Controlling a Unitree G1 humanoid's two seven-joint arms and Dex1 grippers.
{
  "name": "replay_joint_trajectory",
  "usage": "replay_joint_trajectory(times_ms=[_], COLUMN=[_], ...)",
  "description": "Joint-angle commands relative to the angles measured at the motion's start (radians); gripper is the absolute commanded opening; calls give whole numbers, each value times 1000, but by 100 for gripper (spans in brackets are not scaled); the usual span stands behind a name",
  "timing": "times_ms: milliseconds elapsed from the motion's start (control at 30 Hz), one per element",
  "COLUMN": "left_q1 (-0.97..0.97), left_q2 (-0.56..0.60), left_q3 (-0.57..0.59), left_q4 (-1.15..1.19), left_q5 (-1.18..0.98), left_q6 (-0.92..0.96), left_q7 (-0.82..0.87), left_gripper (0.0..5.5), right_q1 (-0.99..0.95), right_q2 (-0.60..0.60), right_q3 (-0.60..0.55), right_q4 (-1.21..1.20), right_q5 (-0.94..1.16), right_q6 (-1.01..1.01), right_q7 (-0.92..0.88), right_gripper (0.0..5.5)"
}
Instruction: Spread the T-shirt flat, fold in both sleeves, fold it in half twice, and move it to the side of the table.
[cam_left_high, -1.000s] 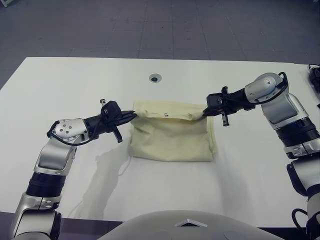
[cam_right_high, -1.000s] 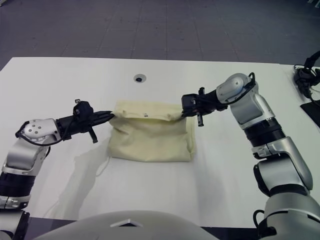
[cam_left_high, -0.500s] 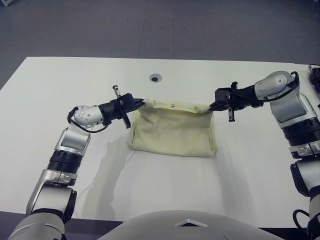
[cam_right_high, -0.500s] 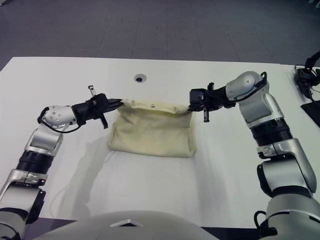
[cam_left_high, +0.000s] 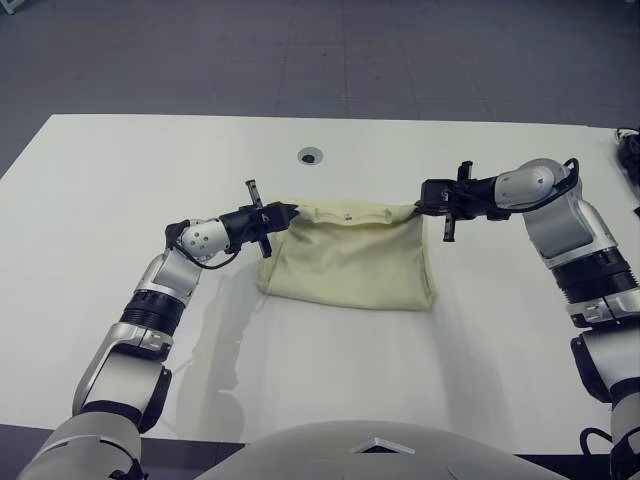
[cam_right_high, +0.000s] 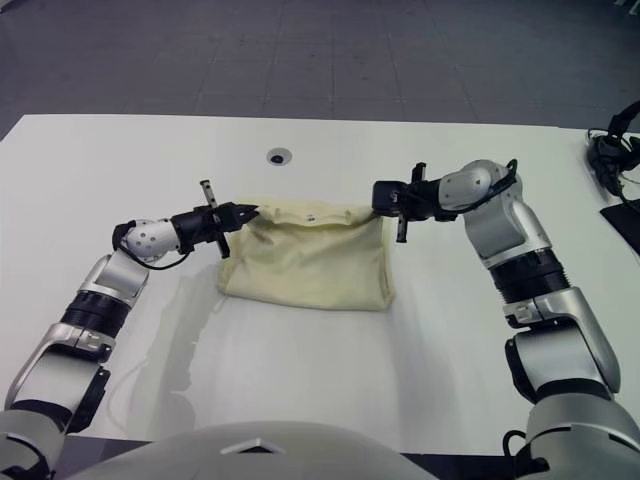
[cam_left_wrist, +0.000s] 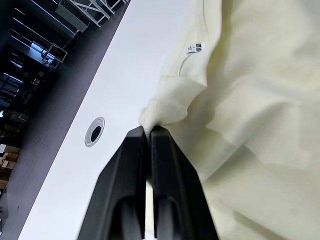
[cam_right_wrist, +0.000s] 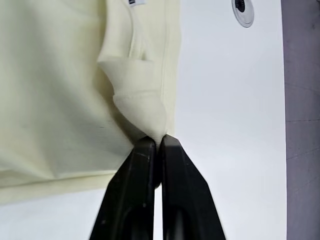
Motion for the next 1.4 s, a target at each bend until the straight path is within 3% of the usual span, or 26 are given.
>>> replay_joint_trajectory(times_ms=[33,600,833,1067,1233,1400], left_q1=[-21,-2,113,286,393,451], left_q2=[-20,-85,-59,-12,-12,-6], left_q3=[12,46,91,184,113,-6], left_q4=[19,95,-97,-455,-599,-564], left_q5=[24,102,47,-49,-46,108], left_q6=[1,44,72,204,281,305], left_q7=[52,344,316,252,177,189], left_gripper=[33,313,430,535,540,540], right_q1=[59,129,182,224,276,276], right_q2=[31,152,156,171,164,124], right_q3=[7,-1,-23,-135,-159,-77], right_q4=[-38,121,79,-71,-165,-131], right_q5=[-49,-218,-218,-130,-84,-144], right_q6=[3,-103,-147,-119,-118,-204], right_q7=[-89,-566,-635,-654,-617,-545], right_gripper=[0,263,375,475,538,538])
